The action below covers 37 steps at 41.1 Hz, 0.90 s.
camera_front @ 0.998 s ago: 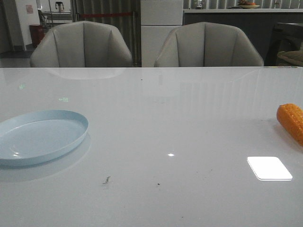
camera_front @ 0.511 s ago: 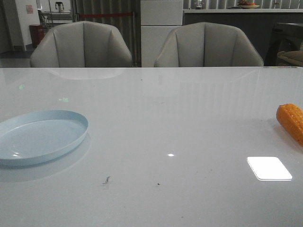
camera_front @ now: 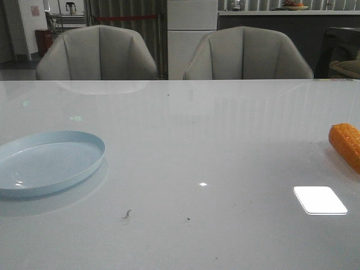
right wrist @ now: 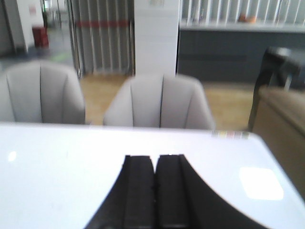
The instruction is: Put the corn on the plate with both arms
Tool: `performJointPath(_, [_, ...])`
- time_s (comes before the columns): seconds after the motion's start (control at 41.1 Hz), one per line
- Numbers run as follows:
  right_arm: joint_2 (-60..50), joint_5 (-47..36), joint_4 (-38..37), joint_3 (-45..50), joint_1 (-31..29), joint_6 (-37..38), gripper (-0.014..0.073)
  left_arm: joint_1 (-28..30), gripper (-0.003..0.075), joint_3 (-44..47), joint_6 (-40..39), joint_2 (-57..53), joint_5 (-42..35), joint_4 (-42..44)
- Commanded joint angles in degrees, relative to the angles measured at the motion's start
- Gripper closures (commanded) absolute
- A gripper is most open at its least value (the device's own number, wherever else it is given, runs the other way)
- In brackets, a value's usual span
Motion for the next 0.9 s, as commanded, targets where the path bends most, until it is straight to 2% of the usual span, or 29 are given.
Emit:
performJointPath(0.0, [3.08,1.15,-0.06,-1.97,-0.30,0.13,0.0541,0.13,0.0632,-1.78,-0.04,3.07,-2.56,-0.09])
performJointPath(0.195, [9.06,10.50,-0.06,-1.97,-0.30,0.13,0.0541,0.13,0.0632,-1.78,-0.04,8.54,5.16,-0.40])
performJointPath(0.316, [12.88,13.19,-0.01,-1.97,-0.30,0.13,0.0541,0.13,0.0632,-1.78,-0.04,11.06,9.81,-0.90])
performJointPath(0.438, [15.27,13.97,0.05,-1.97,-0.30,0.13,0.0536,0.13,0.0631,-1.78,-0.04,12.62,10.43,-0.90])
performJointPath(0.535, [16.00,13.88,0.05,-1.97,-0.30,0.13,0.0484,0.13,0.0621,-1.78,-0.04,12.94,9.16,-0.90])
performJointPath(0.633, [16.18,13.77,0.05,-1.97,-0.30,0.13,0.0367,0.13,0.0554,-1.78,-0.04,12.94,8.19,-0.90])
performJointPath(0.779, [16.25,13.83,0.05,-1.97,-0.30,0.13,0.0176,0.13,0.0374,-1.78,-0.04,13.32,7.58,-0.90])
performJointPath(0.876, [16.25,13.87,0.05,-1.97,-0.30,0.13,0.0135,0.13,0.0316,-1.78,-0.04,13.59,7.00,-0.90])
